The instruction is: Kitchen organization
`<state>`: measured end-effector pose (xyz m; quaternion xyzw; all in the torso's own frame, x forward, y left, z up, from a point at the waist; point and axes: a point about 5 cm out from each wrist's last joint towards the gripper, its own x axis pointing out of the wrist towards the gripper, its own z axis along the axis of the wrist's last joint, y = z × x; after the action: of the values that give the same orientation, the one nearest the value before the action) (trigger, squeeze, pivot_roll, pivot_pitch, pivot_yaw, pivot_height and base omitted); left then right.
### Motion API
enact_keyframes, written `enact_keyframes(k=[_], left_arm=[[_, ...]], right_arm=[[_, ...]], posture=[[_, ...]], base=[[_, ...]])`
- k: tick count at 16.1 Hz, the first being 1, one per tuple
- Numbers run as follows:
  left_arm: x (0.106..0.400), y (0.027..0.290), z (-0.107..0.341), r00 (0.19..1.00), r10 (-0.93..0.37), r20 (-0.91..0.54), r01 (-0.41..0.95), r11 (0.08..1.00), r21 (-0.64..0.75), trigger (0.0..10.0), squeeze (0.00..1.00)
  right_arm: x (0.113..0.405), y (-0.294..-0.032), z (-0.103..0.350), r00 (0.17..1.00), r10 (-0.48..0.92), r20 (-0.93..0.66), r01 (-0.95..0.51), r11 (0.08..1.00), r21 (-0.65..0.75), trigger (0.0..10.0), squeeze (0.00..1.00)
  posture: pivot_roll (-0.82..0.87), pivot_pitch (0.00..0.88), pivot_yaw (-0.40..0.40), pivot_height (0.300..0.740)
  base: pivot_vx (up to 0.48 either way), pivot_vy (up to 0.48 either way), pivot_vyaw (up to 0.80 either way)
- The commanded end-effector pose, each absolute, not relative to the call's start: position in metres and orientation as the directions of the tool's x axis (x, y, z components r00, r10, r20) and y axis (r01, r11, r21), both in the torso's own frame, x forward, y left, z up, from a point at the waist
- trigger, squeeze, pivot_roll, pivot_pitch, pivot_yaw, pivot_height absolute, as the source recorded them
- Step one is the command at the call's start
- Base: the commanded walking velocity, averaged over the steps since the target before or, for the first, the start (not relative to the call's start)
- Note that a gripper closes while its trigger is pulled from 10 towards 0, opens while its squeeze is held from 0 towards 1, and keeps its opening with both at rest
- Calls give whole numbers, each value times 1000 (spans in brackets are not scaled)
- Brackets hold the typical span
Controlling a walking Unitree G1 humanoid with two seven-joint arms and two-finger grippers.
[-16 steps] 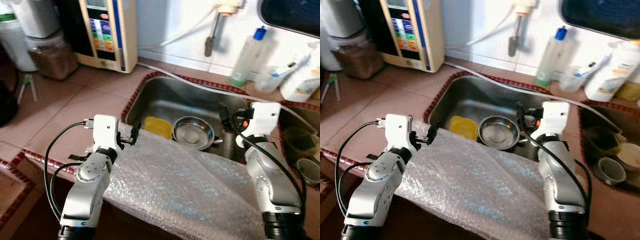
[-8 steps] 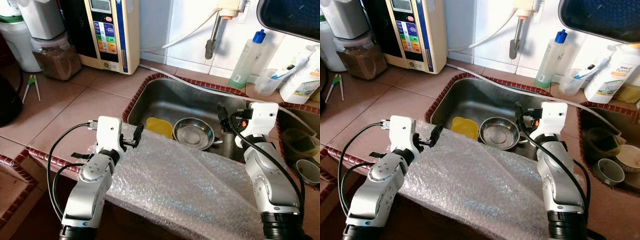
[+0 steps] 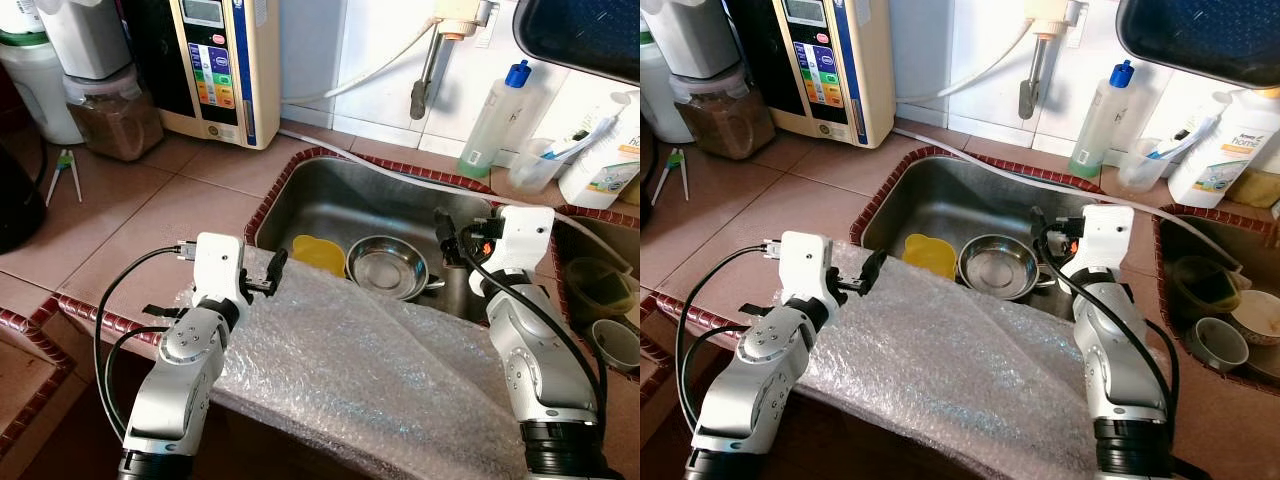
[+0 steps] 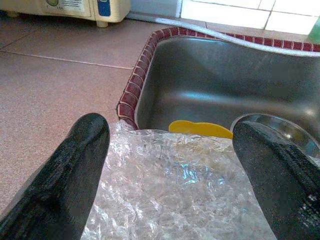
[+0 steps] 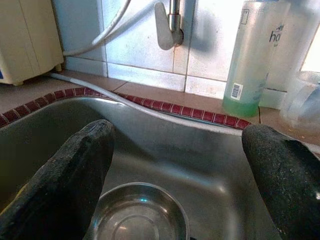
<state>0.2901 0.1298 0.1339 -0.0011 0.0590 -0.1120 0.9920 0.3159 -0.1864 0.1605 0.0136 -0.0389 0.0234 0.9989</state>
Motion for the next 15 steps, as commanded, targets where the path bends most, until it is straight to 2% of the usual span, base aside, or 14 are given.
enact_keyframes(k=[1,15], left_arm=[[293,131,134,968,-215,-129,215,976,-7,10000,0],[296,135,137,972,-199,-122,199,980,-9,10000,0]], right_arm=[[319,-187,164,996,35,86,-38,999,33,10000,0],[322,-185,163,995,34,89,-38,999,40,10000,0]], posture=[[-37,52,-19,740],[-32,47,-13,740]], base=[[-251,0,0],[-266,0,0]])
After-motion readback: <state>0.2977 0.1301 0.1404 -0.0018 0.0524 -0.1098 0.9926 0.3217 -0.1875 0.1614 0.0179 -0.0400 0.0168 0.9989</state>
